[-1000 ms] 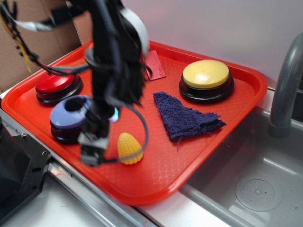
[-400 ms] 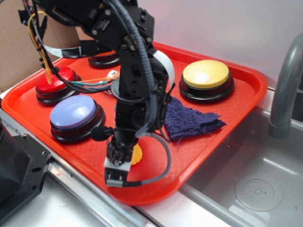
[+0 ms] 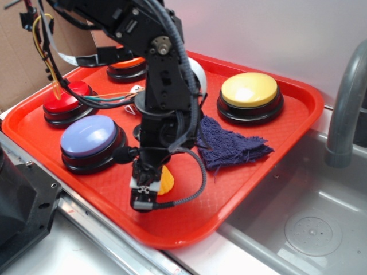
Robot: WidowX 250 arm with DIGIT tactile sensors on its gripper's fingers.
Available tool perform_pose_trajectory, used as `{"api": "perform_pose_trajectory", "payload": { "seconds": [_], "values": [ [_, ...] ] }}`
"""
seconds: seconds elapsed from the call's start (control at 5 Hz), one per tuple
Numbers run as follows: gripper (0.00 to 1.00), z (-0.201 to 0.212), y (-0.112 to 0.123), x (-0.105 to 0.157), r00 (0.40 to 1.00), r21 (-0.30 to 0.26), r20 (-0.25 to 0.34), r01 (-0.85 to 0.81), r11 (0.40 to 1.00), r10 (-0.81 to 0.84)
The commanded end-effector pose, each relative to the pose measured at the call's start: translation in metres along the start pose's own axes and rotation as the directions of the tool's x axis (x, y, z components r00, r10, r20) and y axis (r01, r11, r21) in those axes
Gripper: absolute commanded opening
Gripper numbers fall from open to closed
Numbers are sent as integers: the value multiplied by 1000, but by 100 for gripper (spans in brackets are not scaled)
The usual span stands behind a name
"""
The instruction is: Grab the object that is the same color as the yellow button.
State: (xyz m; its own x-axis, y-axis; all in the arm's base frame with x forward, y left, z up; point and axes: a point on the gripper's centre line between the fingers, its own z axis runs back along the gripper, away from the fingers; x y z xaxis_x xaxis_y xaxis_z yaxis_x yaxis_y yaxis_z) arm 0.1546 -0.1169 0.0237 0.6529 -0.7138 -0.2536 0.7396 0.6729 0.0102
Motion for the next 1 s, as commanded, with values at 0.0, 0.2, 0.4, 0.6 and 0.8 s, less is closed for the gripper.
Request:
{"api": "perform_pose_trajectory", "payload": {
  "seconds": [0.0, 0.2, 0.4, 0.6, 0.8],
  "values": [
    [0, 55, 11, -26, 964, -34, 107, -240, 970, 242],
    [0, 99, 24, -54, 863, -60, 184, -468, 882, 470],
    [0, 142, 31, -90, 723, -57, 146, -676, 735, 676],
    [0, 156, 29, -106, 564, -68, 122, -816, 574, 817],
    [0, 163, 36, -111, 573, -104, 70, -810, 577, 816]
  ]
}}
